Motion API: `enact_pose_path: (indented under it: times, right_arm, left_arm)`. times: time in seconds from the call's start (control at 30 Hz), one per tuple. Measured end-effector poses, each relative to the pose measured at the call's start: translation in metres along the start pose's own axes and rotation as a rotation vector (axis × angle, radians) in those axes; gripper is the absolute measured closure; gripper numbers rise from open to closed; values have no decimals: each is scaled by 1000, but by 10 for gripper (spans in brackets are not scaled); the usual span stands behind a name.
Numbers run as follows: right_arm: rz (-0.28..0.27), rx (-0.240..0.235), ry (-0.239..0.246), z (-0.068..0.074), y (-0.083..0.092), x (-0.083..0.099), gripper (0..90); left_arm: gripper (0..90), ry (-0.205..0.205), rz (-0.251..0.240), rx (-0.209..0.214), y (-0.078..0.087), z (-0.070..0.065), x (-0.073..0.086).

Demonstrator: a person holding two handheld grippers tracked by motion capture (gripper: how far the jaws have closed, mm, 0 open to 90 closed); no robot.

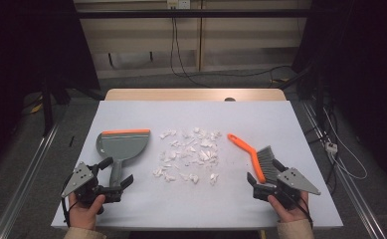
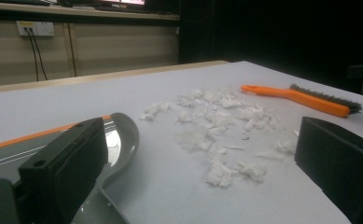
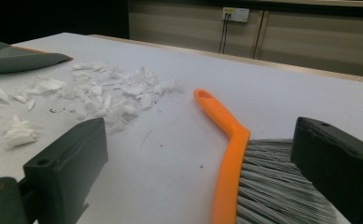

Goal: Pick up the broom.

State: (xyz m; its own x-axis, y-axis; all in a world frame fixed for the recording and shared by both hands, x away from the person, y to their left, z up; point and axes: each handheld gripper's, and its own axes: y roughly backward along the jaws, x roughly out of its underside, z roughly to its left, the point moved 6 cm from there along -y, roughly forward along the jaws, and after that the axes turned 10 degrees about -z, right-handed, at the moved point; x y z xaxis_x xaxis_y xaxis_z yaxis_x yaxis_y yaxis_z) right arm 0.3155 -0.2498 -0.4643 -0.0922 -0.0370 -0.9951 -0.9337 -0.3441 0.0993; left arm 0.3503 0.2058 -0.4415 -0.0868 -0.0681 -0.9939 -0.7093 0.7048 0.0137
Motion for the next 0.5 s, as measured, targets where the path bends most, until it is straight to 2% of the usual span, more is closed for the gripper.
enact_pose_path:
  times: [0.1,0.2,0.37,0.43,0.5]
  right_arm:
    - [-3,-1,0,0,1,-1,35]
    - [-5,5,-3,-1,2,-1,35]
    - [-5,8,-4,-1,1,-2,35]
    - [-5,-1,-2,-1,0,-3,35]
    - [-7,1,1,-2,-2,-5,40]
  left_arm:
    - [24,14,-10,2,0,0,-1]
    - [24,-5,-23,-1,0,-1,-4]
    - [25,13,-42,15,-1,-1,-9]
    - [31,5,-65,-13,0,-1,-13]
    - [40,5,-74,-14,-1,-2,-15]
